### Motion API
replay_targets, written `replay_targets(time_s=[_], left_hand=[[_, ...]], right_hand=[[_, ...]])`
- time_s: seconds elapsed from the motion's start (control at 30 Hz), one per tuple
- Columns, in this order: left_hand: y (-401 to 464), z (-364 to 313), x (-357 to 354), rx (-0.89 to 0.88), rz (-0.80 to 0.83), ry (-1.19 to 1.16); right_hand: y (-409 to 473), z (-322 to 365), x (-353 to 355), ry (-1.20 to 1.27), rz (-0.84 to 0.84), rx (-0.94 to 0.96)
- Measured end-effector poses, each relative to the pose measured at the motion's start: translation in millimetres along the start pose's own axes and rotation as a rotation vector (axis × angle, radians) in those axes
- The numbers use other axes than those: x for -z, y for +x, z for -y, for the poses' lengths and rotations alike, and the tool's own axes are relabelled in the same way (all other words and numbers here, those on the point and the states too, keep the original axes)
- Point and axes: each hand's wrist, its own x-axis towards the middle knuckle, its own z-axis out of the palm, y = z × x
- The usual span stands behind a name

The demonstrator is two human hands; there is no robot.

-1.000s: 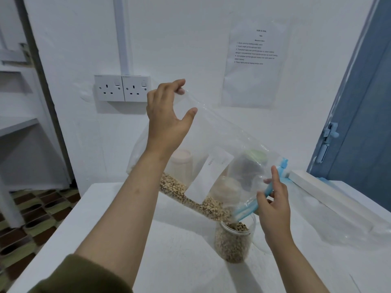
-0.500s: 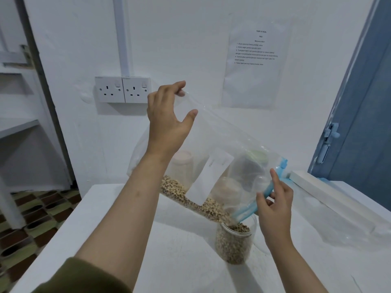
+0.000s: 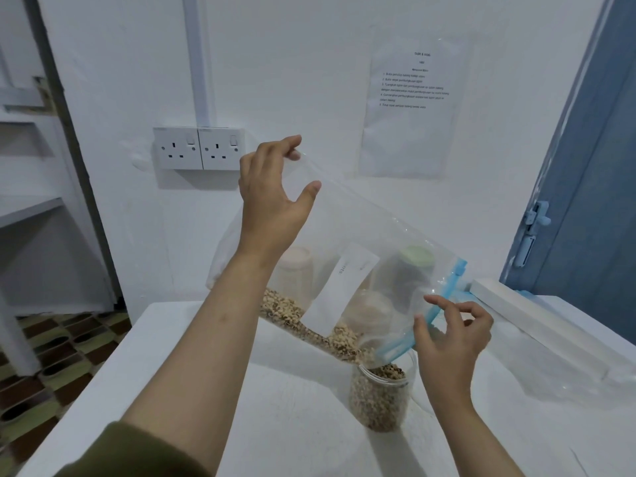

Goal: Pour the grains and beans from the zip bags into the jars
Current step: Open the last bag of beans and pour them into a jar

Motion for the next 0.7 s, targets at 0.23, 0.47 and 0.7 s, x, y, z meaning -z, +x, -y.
replay_targets(time_s=[0.23,0.47,0.7], left_hand=[[-1,-2,0,-0.012,0.005,0.002],[-1,-4,-1,-0.021,0.010,0.002],[-1,-6,-3,-0.042,0.019,0.011]], right_hand=[[3,0,-8,-0.207,0.041,0.226],[39,49,-21,-0.171,0.151,0.473],[70,86,-23,-0.244,0.259,0.631]])
